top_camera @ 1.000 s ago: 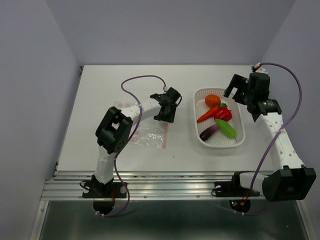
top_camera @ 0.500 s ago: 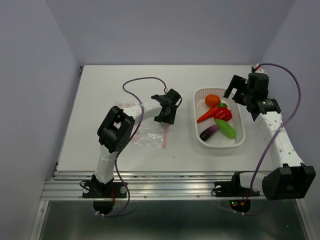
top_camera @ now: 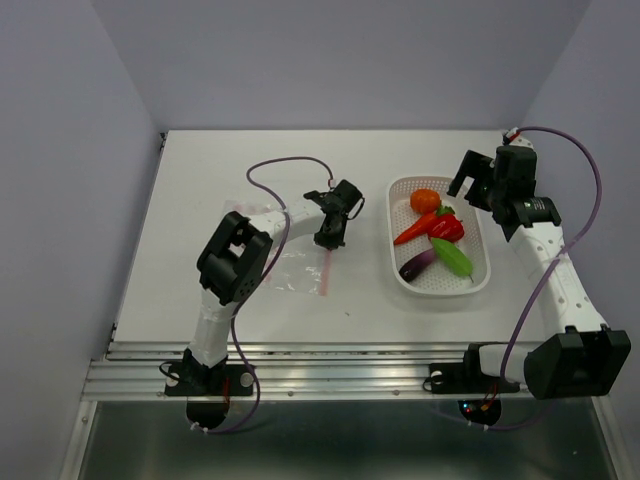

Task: Place the food in the zip-top bag and seal the zipper
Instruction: Pick up the zipper food storage bag at the center of the board, then open the zipper of the food storage bag at the center of the board.

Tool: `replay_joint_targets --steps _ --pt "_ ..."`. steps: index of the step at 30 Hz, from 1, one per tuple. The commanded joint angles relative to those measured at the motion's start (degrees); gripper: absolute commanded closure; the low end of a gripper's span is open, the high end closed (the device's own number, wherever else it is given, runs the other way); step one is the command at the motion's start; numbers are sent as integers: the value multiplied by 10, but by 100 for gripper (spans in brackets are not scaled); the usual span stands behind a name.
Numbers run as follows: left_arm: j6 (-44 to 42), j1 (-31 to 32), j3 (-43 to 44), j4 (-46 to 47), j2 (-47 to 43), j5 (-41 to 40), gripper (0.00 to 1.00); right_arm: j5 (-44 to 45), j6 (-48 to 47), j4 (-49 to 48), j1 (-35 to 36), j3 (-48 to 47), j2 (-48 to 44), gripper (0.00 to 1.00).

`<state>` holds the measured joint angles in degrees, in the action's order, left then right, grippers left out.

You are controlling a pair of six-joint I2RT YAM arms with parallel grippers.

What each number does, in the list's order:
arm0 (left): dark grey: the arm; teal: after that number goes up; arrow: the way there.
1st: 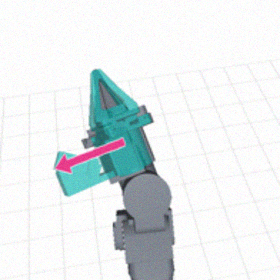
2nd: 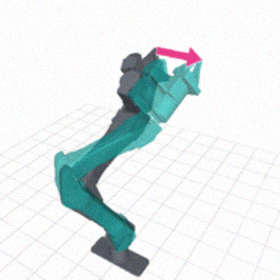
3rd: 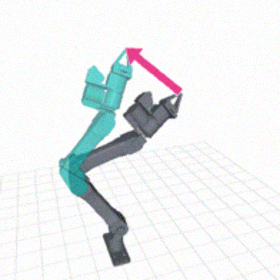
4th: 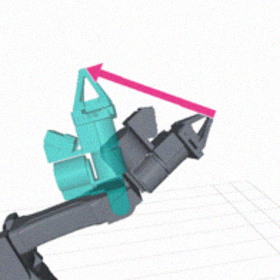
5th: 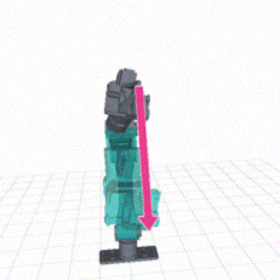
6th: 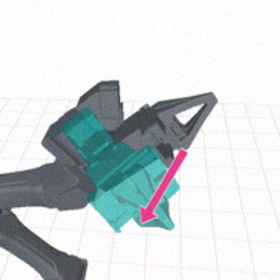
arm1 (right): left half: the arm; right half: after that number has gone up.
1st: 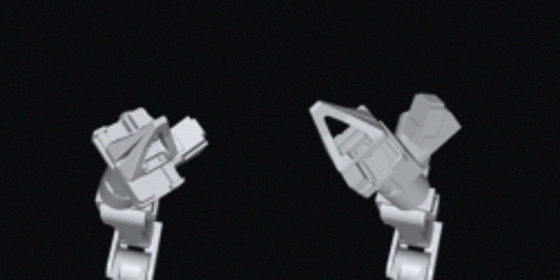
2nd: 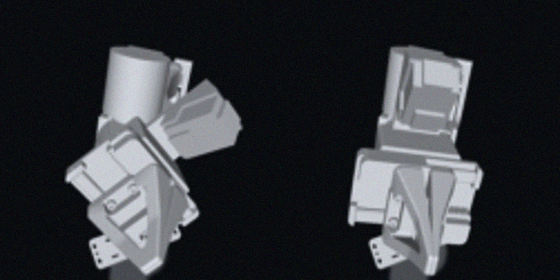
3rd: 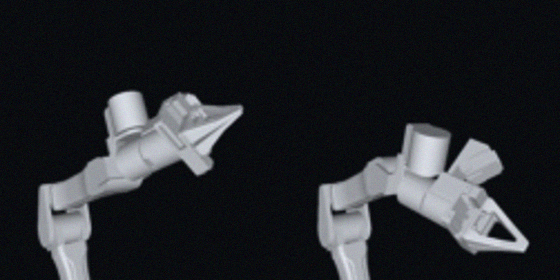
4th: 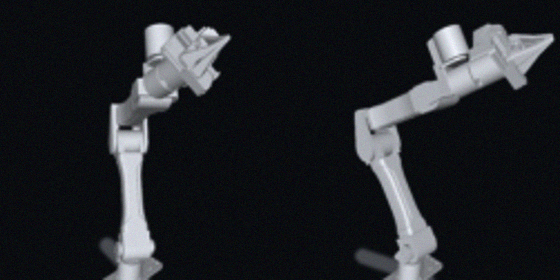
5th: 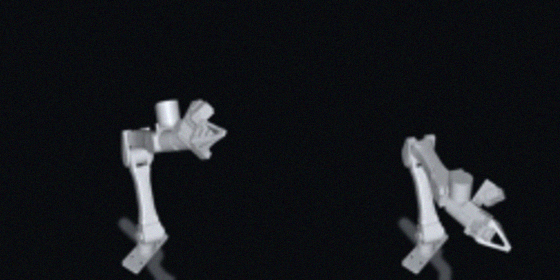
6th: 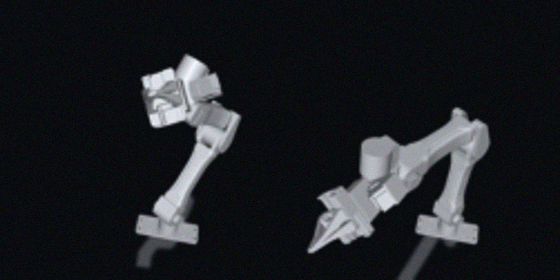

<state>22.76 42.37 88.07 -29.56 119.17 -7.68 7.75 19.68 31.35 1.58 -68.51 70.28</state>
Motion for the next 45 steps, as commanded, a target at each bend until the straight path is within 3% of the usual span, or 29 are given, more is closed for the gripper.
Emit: replay_joint_targets --steps 1,12,19,23,31,45 --pt "-2 3 -4 0 -12 13 100 6 -2 -2 1 -4 2 0" --pt "6 3 -27 34 -92 42 100 -52 -21 -4 1 -5 3 0" --pt "18 3 -59 67 -185 62 100 -257 -37 -44 17 14 -8 0" --pt "25 0 -78 89 -231 99 100 -283 -35 -58 72 20 0 0" --pt "45 0 -113 122 -291 117 100 -229 38 -127 207 34 47 0" --pt "55 0 -133 143 -303 136 100 -83 94 -125 283 -20 119 0"
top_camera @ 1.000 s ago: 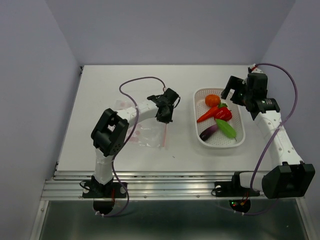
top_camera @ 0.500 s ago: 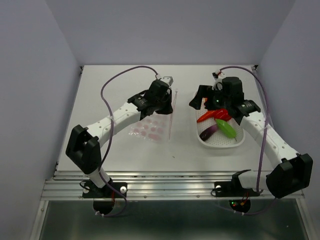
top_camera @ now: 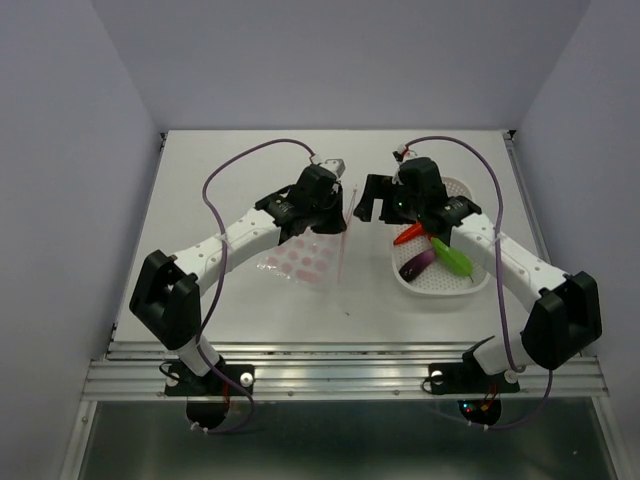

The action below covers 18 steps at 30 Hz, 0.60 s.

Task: Place the food in the zip-top bag and seal the zipper
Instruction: Open the zipper of the food storage bag at the center of the board.

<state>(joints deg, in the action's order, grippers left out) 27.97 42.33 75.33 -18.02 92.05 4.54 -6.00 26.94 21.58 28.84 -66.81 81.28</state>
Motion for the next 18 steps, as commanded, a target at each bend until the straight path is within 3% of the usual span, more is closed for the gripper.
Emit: replay_joint_targets --steps 1,18 --pt "3 0 -6 27 -31 14 100 57 24 -26 10 -39 13 0" --pt "6 0 -11 37 -30 17 100 139 38 12 32 -61 46 0"
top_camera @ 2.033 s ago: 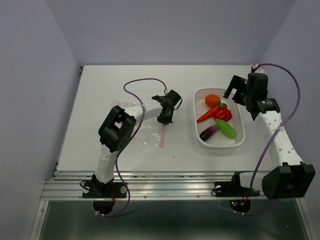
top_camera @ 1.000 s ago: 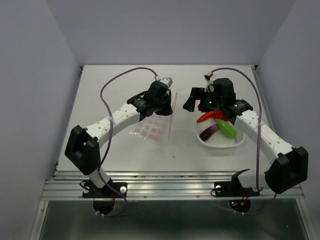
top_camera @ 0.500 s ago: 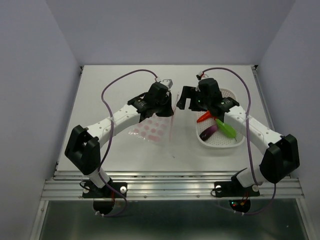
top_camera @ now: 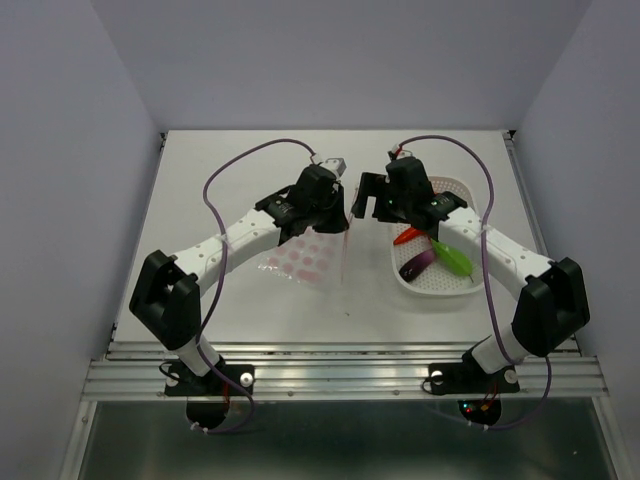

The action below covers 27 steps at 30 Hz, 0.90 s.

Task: Place the food in the zip-top bag and seal the zipper
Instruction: Open the zipper of the food storage bag at the center of the board.

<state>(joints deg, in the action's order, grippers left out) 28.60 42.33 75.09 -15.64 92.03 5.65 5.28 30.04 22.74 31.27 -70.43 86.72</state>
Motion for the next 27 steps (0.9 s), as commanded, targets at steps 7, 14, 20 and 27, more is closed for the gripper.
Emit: replay_joint_targets --steps 7,14,20,27 --pt "1 0 -9 19 -31 11 100 20 6 2 8 -22 -2 0" --pt "1 0 -9 20 -30 16 100 25 6 10 8 -27 12 0" --pt "1 0 -10 23 -33 17 100 27 9 12 8 -29 19 0" --pt "2 0 -14 31 -33 26 100 18 12 12 13 -41 40 7"
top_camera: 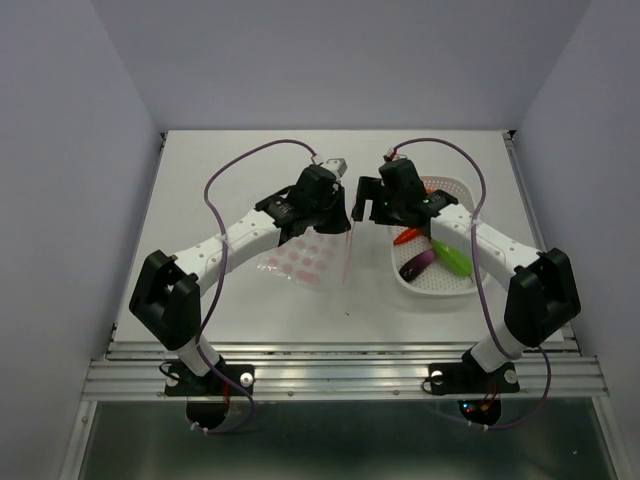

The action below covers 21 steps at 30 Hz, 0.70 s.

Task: Place the food in the zip-top bag and seal the zipper
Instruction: Open the zipper of the food storage bag at the center of the board.

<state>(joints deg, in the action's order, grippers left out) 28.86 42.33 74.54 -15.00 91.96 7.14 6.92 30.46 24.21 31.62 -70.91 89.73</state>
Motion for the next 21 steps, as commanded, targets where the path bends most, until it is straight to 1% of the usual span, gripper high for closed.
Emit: replay_joint_targets --steps 1,2,3,4,5,8,9,10,11,12,13,14,16,17,20,21 --pt "1 0 -9 25 -33 10 100 -2 9 -4 10 -45 18 10" --pt "1 0 -8 25 -32 11 100 -7 8 0 10 -49 23 18" --pt "1 0 -7 26 -31 10 100 -8 10 1 10 -54 27 21" --pt "1 0 -6 26 -32 11 100 -8 11 4 10 -57 32 26" --pt "2 0 -7 28 -32 11 100 -9 10 7 10 -61 38 33" --pt "5 0 -5 31 -35 5 100 -9 11 8 10 -59 44 45" --pt "8 0 -4 28 -36 -7 100 -9 11 8 10 -57 45 59" --pt "12 0 -1 24 -36 -19 100 -9 9 7 10 -56 44 65" --pt "18 0 2 7 -37 -57 100 -10 7 7 10 -55 42 75" --pt "22 0 8 -6 -37 -87 100 -9 6 7 10 -54 40 82" --pt "28 0 20 -25 -35 -120 100 -9 0 8 10 -53 39 92" --pt "31 0 27 -43 -33 -180 100 -8 0 7 10 -52 36 99" --pt "42 0 52 -102 -22 -233 100 -14 -17 1 10 -50 26 99" --pt "44 0 60 -139 -19 -278 100 -18 -21 -4 10 -50 22 99" --pt "56 0 87 -182 -10 -329 100 -23 -50 -6 10 -57 11 99" --pt "61 0 91 -205 -9 -359 100 -20 -56 -7 10 -58 7 99"
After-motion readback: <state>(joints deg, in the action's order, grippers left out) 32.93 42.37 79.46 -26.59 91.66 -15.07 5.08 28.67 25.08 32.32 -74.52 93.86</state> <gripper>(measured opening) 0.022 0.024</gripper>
